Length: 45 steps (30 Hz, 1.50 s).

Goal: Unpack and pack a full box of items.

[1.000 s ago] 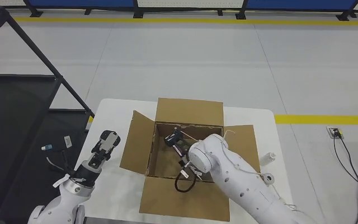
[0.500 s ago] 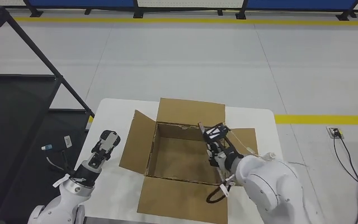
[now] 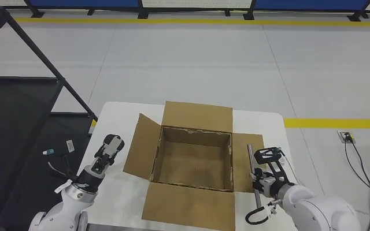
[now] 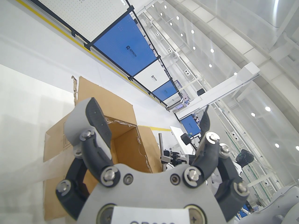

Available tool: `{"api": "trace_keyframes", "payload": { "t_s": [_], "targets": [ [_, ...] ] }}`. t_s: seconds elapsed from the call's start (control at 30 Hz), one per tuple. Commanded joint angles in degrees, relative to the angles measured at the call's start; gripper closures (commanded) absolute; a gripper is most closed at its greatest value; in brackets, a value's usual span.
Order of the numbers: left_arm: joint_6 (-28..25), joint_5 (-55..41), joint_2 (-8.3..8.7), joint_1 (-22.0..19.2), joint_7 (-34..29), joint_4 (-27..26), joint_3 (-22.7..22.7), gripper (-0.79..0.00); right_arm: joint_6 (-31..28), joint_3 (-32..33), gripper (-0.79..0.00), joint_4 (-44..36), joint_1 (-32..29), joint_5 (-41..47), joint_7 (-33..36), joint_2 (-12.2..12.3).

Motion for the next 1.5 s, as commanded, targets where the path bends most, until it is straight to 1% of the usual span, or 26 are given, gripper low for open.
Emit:
{"api": "trace_keyframes", "payload": {
  "t_s": [0.0,0.23,0.4,0.53,0.77,1.17,1.47],
  "targets": [
    [0.0,0.0,0.0,0.0,0.0,0.0,0.0,-0.785,0.29,1.05,0.0,0.91,-0.98,0.99,-0.57,0.09],
    [0.0,0.0,0.0,0.0,0.0,0.0,0.0,-0.785,0.78,3.83,0.0,4.8,-3.9,3.61,-2.44,0.43],
    [0.0,0.0,0.0,0.0,0.0,0.0,0.0,-0.785,1.39,3.74,0.0,8.26,-4.3,4.44,-3.37,0.59],
    [0.0,0.0,0.0,0.0,0.0,0.0,0.0,-0.785,3.58,3.09,0.0,11.32,-3.89,2.71,-4.6,0.67],
    [0.0,0.0,0.0,0.0,0.0,0.0,0.0,-0.785,5.43,1.49,0.0,15.42,-1.96,0.7,-5.65,0.79],
    [0.0,0.0,0.0,0.0,0.0,0.0,0.0,-0.785,6.27,-1.99,0.0,24.79,4.49,-0.87,-7.54,0.8],
    [0.0,0.0,0.0,0.0,0.0,0.0,0.0,-0.785,6.38,-5.13,0.0,29.31,8.3,-0.9,-9.47,0.56]
  ]
}}
